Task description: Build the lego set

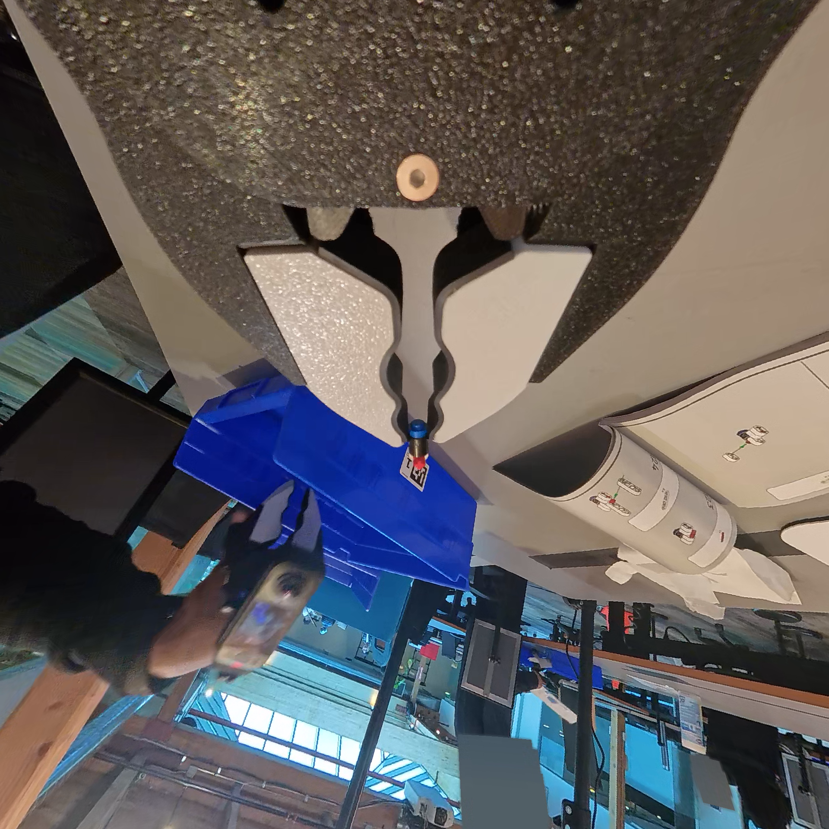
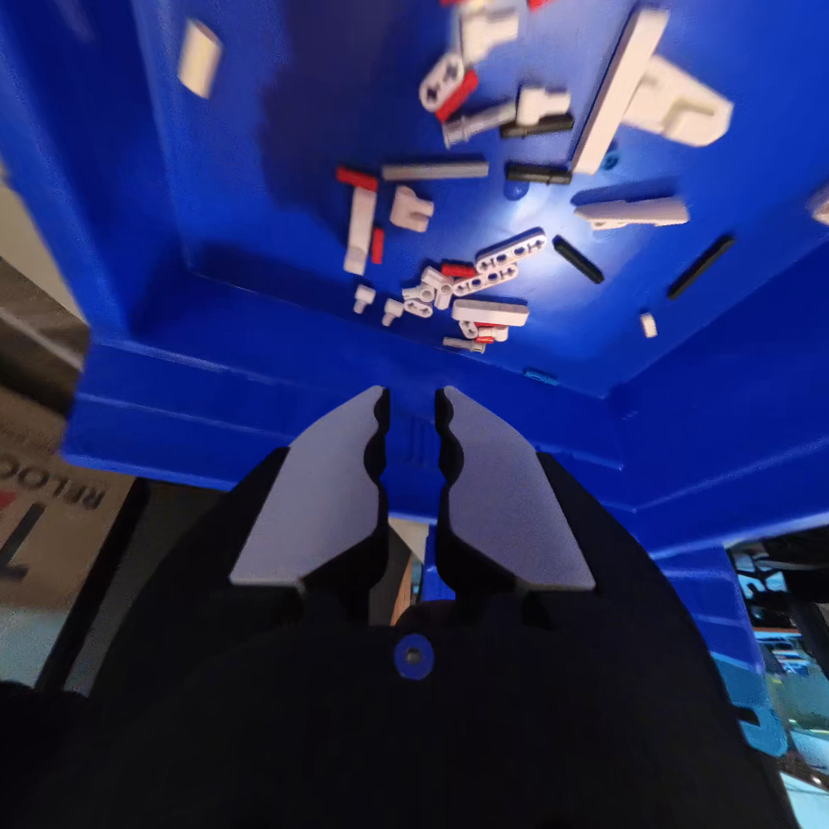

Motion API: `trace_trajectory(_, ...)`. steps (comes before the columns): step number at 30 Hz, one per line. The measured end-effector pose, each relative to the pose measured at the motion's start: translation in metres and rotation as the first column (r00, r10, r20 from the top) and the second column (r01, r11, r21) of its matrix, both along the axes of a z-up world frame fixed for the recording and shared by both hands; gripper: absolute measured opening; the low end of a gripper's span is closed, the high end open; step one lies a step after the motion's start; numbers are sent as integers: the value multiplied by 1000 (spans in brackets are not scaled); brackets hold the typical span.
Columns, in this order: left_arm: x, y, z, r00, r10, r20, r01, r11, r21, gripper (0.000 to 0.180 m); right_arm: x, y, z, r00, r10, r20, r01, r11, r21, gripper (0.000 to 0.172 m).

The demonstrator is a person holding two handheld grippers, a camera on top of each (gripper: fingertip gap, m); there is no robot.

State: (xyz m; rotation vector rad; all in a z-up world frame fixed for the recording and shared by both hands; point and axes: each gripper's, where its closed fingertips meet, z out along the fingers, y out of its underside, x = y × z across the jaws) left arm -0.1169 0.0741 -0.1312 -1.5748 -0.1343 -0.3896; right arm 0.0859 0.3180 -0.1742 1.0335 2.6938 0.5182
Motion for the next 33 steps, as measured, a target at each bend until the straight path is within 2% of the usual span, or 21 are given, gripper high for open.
trace_trajectory(4, -2, -1, 1, 1000, 2, 17, -2, 1000, 9, 8, 2, 10, -32, 988, 34, 151, -29, 999, -35, 11)
trace_trajectory(8, -2, -1, 1, 1000, -7, 27, 6, 1000, 8, 8, -4, 27, -47, 983, 88, 161, -95, 995, 36, 14)
trace_trajectory(15, 0, 0, 0, 999, -25, 31, 25, 1000, -3, 8, -14, 24, -51, 990, 119, 79, -119, 993, -15, 16)
trace_trajectory(21, 0, 0, -1, 999, -26, 31, 26, 1000, -5, 8, -4, 30, -52, 984, 122, 127, -122, 992, -8, 13)
trace_trajectory(33, 0, 1, -1, 999, -28, 29, 28, 1000, -6, 8, -7, 27, -58, 983, 159, 94, -161, 987, 13, 11)
